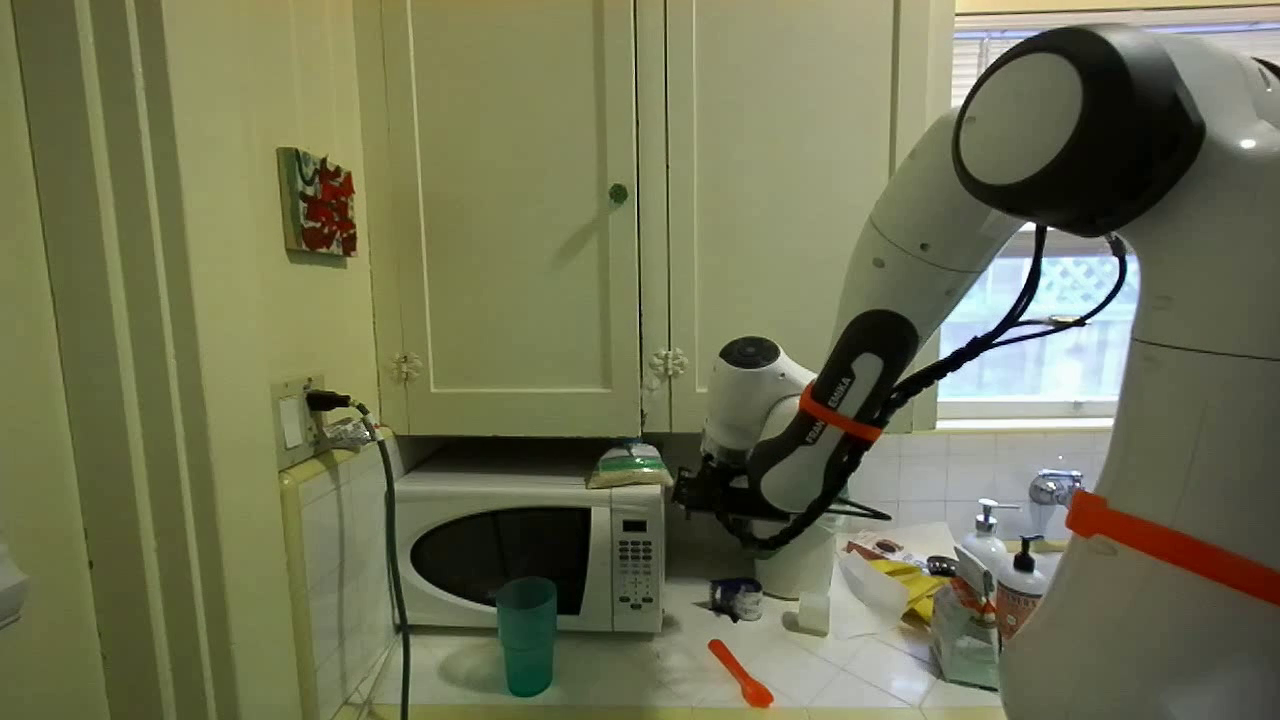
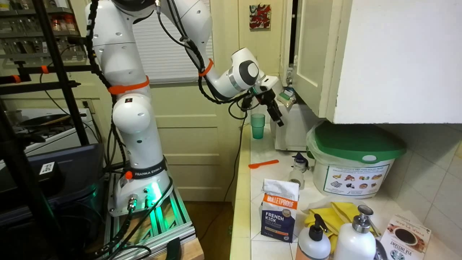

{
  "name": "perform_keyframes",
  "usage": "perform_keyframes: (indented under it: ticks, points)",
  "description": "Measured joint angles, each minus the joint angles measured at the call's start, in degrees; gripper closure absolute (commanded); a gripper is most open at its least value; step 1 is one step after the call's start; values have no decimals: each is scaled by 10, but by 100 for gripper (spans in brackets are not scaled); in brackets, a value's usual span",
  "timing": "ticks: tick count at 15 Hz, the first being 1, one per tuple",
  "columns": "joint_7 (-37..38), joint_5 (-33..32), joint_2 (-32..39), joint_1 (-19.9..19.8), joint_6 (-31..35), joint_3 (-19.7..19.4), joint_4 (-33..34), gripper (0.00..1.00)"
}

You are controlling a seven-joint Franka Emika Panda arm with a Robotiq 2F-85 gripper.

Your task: Move the tape and orange spoon to the right then move the bin forwards.

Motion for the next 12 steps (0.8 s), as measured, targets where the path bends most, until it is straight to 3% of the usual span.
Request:
perform_keyframes:
  ticks: [4, 12]
  points:
    - [0, -18, 42, -17, 57, -13, 0, 0]
    - [-1, -18, 110, -29, 49, -36, 34, 0]
